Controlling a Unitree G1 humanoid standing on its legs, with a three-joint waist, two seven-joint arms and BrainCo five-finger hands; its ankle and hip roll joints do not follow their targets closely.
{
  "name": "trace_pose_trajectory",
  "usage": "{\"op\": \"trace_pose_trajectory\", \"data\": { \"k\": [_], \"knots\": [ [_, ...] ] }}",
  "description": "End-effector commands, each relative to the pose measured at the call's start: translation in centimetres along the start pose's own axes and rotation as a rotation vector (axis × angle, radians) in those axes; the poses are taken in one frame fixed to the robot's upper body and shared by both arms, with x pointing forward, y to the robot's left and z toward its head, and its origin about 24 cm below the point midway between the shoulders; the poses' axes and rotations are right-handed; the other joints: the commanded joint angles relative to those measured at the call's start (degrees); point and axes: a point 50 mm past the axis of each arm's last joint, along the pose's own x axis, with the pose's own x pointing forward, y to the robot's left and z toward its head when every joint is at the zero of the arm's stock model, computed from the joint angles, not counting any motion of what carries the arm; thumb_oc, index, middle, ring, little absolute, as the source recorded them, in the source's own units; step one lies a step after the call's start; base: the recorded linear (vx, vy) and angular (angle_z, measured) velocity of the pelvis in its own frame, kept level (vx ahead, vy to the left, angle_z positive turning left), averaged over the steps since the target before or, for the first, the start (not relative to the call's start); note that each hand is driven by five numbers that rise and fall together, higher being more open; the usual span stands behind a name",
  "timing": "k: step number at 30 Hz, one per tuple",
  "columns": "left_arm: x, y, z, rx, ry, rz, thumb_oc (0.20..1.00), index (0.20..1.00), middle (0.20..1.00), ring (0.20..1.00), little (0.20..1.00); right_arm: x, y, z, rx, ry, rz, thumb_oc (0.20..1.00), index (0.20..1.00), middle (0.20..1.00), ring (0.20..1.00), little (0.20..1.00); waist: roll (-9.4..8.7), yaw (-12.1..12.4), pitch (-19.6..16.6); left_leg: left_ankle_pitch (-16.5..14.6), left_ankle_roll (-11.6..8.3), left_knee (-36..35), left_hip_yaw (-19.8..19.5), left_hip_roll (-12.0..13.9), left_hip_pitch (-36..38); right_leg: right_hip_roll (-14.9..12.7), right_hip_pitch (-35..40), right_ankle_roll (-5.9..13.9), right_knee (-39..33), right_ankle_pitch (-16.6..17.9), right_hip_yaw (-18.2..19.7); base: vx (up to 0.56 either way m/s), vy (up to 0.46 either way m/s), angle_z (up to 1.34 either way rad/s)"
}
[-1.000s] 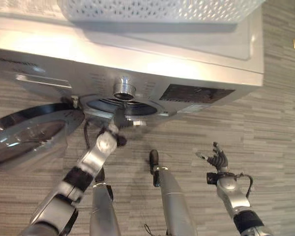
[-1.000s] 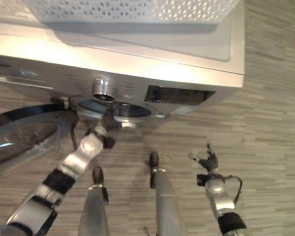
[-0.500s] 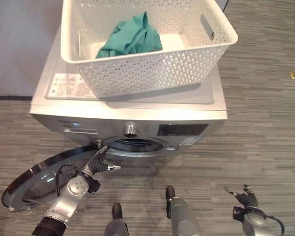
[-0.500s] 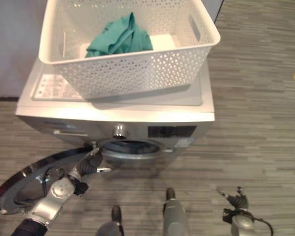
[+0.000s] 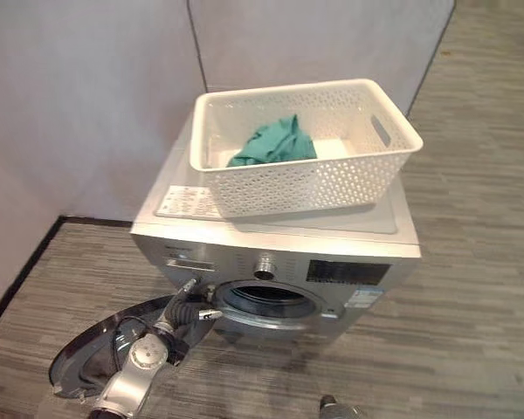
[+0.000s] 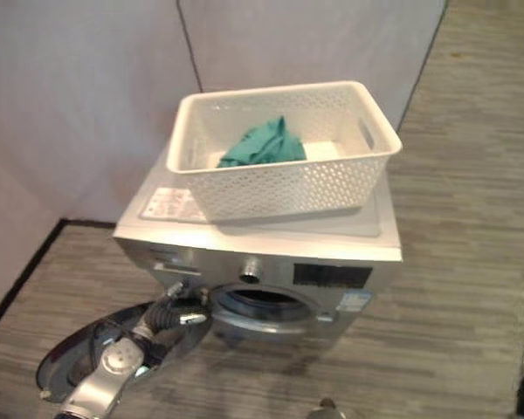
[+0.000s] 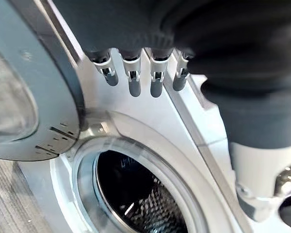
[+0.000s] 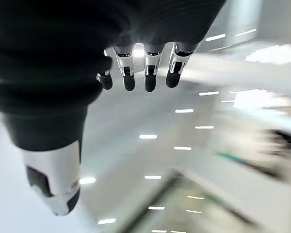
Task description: Grab the laundry basket,head to the washer,open it,put in the laundry and shut it.
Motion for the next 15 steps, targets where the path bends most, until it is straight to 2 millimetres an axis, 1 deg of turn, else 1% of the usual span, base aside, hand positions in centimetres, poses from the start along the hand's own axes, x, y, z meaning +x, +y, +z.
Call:
{"op": "trace_pose_trajectory", "data": {
  "k": [1, 2, 3, 4, 5, 6, 7, 8, 10, 11, 12, 13, 14, 15],
  "knots": [
    [0.5, 2.7, 2.3, 0.135, -0.111, 0.025, 1.0, 1.0, 1.0, 1.0, 1.0, 4.3, -0.2, 5.2, 0.012, -0.28, 0.006, 1.0, 1.0, 1.0, 1.0, 1.0, -5.58, 2.7, -0.6, -0.1, 4.71, -1.9, -2.5, -1.4, -2.5, -3.6, 0.8, 2.37, 6.8, -0.6, -3.4, -0.03, -0.019, 0.28],
    [0.5, 2.5, 2.3, 0.145, -0.113, 0.013, 1.0, 1.0, 1.0, 1.0, 1.0, 5.4, 0.5, 6.2, 0.02, -0.312, 0.046, 1.0, 1.0, 1.0, 1.0, 1.0, -6.03, 3.5, -0.5, -0.1, 4.65, -1.9, -3.0, -1.5, -2.6, -3.7, 1.2, 2.28, 6.7, -0.7, -3.8, -0.03, -0.006, 0.28],
    [0.5, 2.6, 2.3, 0.142, -0.113, 0.015, 1.0, 1.0, 1.0, 1.0, 1.0, 5.5, 0.6, 6.3, 0.023, -0.315, 0.047, 1.0, 1.0, 1.0, 1.0, 1.0, -5.91, 3.3, -0.5, 0.0, 4.67, -1.9, -3.0, -1.5, -2.7, -3.8, 1.2, 2.28, 6.7, -0.7, -3.9, -0.01, -0.018, 0.36],
    [0.5, 2.6, 2.4, 0.152, -0.119, -0.003, 1.0, 1.0, 1.0, 1.0, 1.0, 7.3, 2.4, 7.9, 0.087, -0.326, 0.145, 1.0, 1.0, 1.0, 1.0, 1.0, -7.58, 5.2, -0.4, 0.3, 4.53, -1.9, -3.9, -1.6, -3.1, -3.9, 1.8, 2.12, 6.3, -0.5, -4.9, -0.01, -0.024, 0.27],
    [0.5, 2.5, 2.5, 0.157, -0.12, -0.016, 1.0, 1.0, 1.0, 1.0, 1.0, 8.1, 3.0, 8.0, 0.097, -0.297, 0.182, 1.0, 1.0, 1.0, 1.0, 1.0, -8.55, 6.3, -0.4, 0.0, 4.42, -1.9, -4.2, -1.6, -3.2, -3.9, 2.1, 2.09, 6.1, -0.7, -5.3, -0.03, -0.017, 0.21],
    [0.6, 2.5, 2.6, 0.148, -0.124, -0.017, 1.0, 1.0, 1.0, 1.0, 1.0, 9.1, 4.1, 8.4, 0.112, -0.28, 0.223, 1.0, 1.0, 1.0, 1.0, 1.0, -8.91, 6.5, -0.3, 0.6, 4.48, -1.9, -4.5, -1.8, -3.7, -4.0, 2.2, 1.97, 5.6, -0.3, -5.7, 0.0, -0.015, 0.09],
    [0.6, 2.6, 2.7, 0.149, -0.126, -0.023, 1.0, 1.0, 1.0, 1.0, 1.0, 9.6, 5.0, 8.5, 0.126, -0.246, 0.279, 1.0, 1.0, 1.0, 1.0, 1.0, -10.02, 7.8, -0.1, 0.5, 4.34, -1.9, -4.9, -1.8, -3.8, -4.0, 2.7, 1.89, 5.5, -0.4, -6.2, -0.01, -0.002, 0.11],
    [0.7, 2.8, 2.8, 0.14, -0.127, -0.022, 1.0, 1.0, 1.0, 1.0, 1.0, 10.3, 6.3, 8.9, 0.136, -0.222, 0.344, 1.0, 1.0, 1.0, 1.0, 1.0, -10.64, 8.5, 0.2, 0.7, 4.32, -1.9, -5.3, -1.8, -4.2, -4.0, 3.0, 1.84, 5.2, -0.3, -6.7, 0.0, -0.012, 0.21],
    [0.8, 3.1, 3.0, 0.125, -0.132, -0.027, 1.0, 1.0, 1.0, 1.0, 1.0, 11.4, 8.1, 9.8, 0.155, -0.178, 0.42, 1.0, 1.0, 1.0, 1.0, 1.0, -11.33, 9.3, 0.7, 1.1, 4.27, -1.7, -6.2, -2.0, -5.2, -4.1, 3.3, 1.74, 4.7, 0.1, -7.8, -0.03, 0.001, 0.27],
    [0.8, 3.0, 3.1, 0.12, -0.135, -0.024, 1.0, 1.0, 1.0, 1.0, 1.0, 11.6, 8.1, 10.1, 0.156, -0.185, 0.421, 1.0, 1.0, 1.0, 1.0, 1.0, -11.07, 9.0, 0.7, 1.4, 4.35, -1.8, -6.3, -2.1, -5.4, -4.1, 3.2, 1.74, 4.5, 0.4, -7.9, -0.03, 0.007, 0.28],
    [1.0, 3.1, 3.3, 0.114, -0.137, -0.036, 1.0, 1.0, 1.0, 1.0, 1.0, 12.0, 9.8, 10.1, 0.116, -0.134, 0.528, 1.0, 1.0, 1.0, 1.0, 1.0, -12.03, 10.0, 1.3, 1.5, 4.24, -1.5, -7.5, -2.3, -6.5, -4.2, 3.5, 1.58, 4.4, 0.5, -9.0, -0.01, 0.019, 0.29],
    [1.0, 3.0, 3.4, 0.113, -0.136, -0.05, 1.0, 1.0, 1.0, 1.0, 1.0, 12.2, 10.6, 10.0, 0.095, -0.103, 0.579, 1.0, 1.0, 1.0, 1.0, 1.0, -12.31, 10.4, 1.4, 1.6, 4.19, -1.5, -7.9, -2.5, -7.0, -4.1, 3.7, 1.45, 4.1, 0.5, -9.7, 0.01, 0.01, 0.35],
    [1.1, 3.0, 3.4, 0.107, -0.138, -0.048, 1.0, 1.0, 1.0, 1.0, 1.0, 12.3, 10.6, 10.3, 0.095, -0.11, 0.58, 1.0, 1.0, 1.0, 1.0, 1.0, -12.0, 10.1, 1.5, 1.6, 4.18, -1.4, -8.0, -2.5, -7.0, -4.2, 3.8, 1.45, 4.1, 0.5, -9.7, 0.01, 0.012, 0.39],
    [1.1, 2.9, 3.4, 0.109, -0.136, -0.06, 1.0, 1.0, 1.0, 1.0, 1.0, 12.6, 11.2, 10.4, 0.079, -0.087, 0.618, 1.0, 1.0, 1.0, 1.0, 1.0, -12.31, 10.5, 1.8, 1.9, 4.11, -1.4, -8.6, -2.6, -7.4, -4.2, 4.1, 1.36, 3.7, 0.7, -10.6, 0.01, 0.006, 0.36]
  ]
}}
